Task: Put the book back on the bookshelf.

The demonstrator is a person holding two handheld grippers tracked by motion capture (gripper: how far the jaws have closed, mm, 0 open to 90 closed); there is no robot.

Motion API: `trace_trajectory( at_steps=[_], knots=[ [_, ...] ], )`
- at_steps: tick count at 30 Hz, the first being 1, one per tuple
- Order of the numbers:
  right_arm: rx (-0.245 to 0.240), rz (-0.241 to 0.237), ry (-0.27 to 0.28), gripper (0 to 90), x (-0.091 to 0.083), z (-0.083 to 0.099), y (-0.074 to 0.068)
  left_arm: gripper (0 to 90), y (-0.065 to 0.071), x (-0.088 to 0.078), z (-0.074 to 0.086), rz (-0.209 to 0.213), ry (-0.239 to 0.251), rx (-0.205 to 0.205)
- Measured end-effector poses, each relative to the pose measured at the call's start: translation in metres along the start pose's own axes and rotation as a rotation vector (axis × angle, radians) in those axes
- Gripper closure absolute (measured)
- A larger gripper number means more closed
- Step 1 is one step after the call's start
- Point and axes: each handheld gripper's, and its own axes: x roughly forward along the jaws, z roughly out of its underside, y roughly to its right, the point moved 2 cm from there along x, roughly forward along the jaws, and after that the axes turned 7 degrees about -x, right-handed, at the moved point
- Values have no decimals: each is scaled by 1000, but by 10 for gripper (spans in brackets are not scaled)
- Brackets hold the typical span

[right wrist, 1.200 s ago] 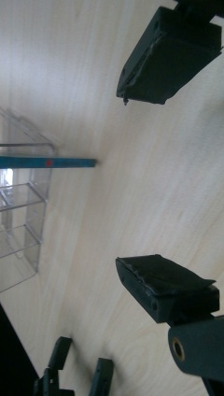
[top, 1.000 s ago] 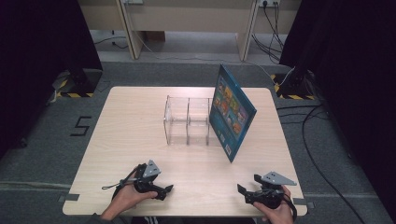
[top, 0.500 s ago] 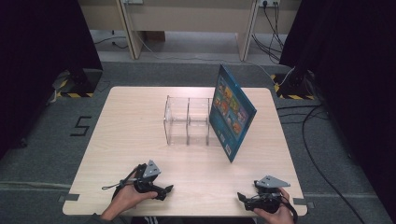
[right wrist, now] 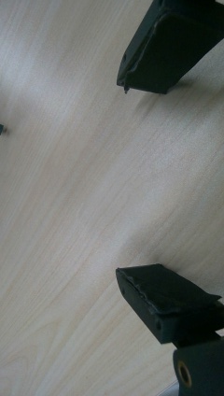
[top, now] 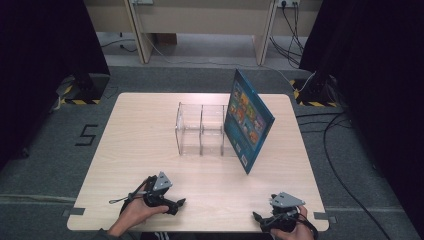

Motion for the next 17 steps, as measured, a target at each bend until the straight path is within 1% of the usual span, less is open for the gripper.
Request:
trace_trajectory(
  at_steps=[17],
  knots=[
    [-3,-3,-1,81,0,0,0,0,0,0,0,1,0,1]
  ],
)
